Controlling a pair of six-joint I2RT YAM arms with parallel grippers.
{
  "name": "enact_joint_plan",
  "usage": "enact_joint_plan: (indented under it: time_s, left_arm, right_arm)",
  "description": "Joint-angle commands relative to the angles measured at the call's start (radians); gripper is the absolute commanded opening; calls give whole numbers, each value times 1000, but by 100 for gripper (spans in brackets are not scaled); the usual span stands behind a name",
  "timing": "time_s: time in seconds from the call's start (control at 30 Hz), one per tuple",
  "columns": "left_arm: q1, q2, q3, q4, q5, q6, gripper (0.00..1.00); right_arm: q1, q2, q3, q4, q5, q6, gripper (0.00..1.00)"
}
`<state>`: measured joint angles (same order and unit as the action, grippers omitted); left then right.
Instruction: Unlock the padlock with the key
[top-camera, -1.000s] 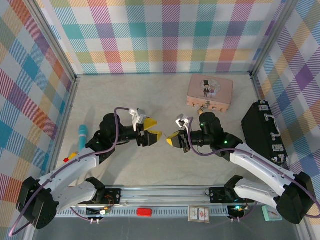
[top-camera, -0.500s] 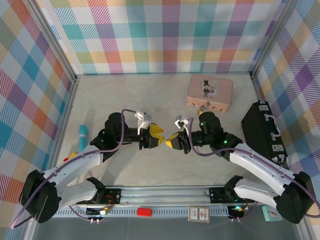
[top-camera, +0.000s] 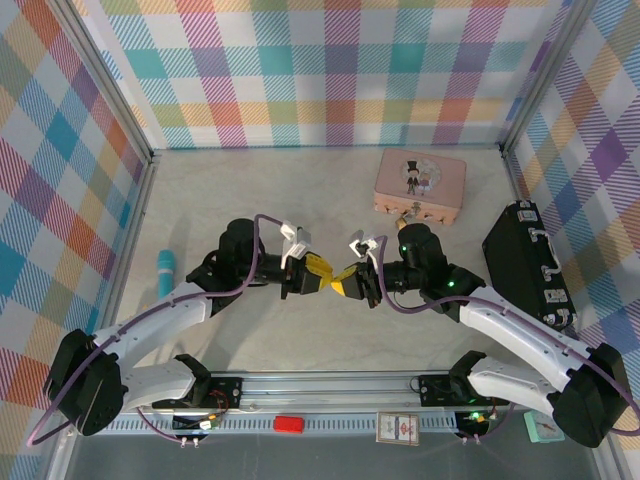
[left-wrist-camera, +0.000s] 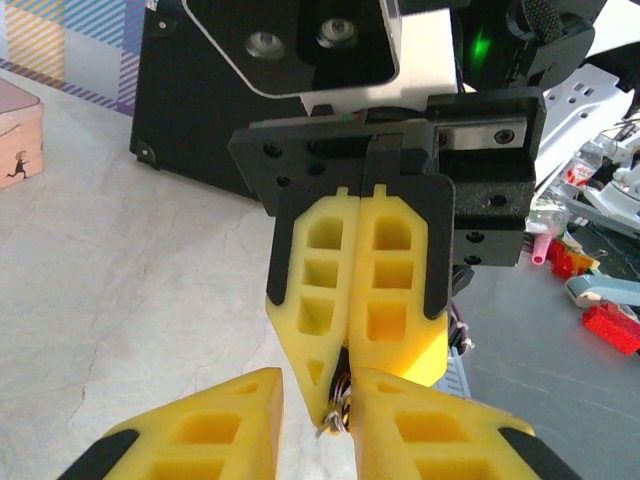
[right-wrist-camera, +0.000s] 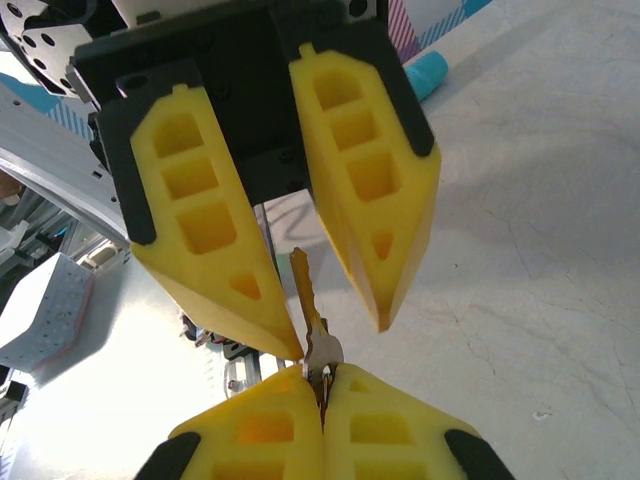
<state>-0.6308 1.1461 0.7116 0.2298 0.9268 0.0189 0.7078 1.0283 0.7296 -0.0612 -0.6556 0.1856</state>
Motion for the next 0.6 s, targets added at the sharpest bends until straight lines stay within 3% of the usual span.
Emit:
enact_joint_plan:
  time_s: [0.0,0.2,0.27,0.37,0.57]
  left_arm:
    - [-6,7,39,-19,44,32,19]
    - [-6,8,50,-11,27,17,12]
    - [-6,0,48,-10,-8,10,25]
    - [8,-24,34,-10,-48,2,34]
    - [39,-35,38,-15,2,-11,36]
  right_arm:
    - [-1,-19,25,25,3,-23,0]
    - [-1,-8,23,29,-1,-19,0]
    - [-1,-8,21,31,-1,-22,0]
    - [-1,-14,20,21,0,-30,0]
    - [-1,-19,21,10,0,-34,0]
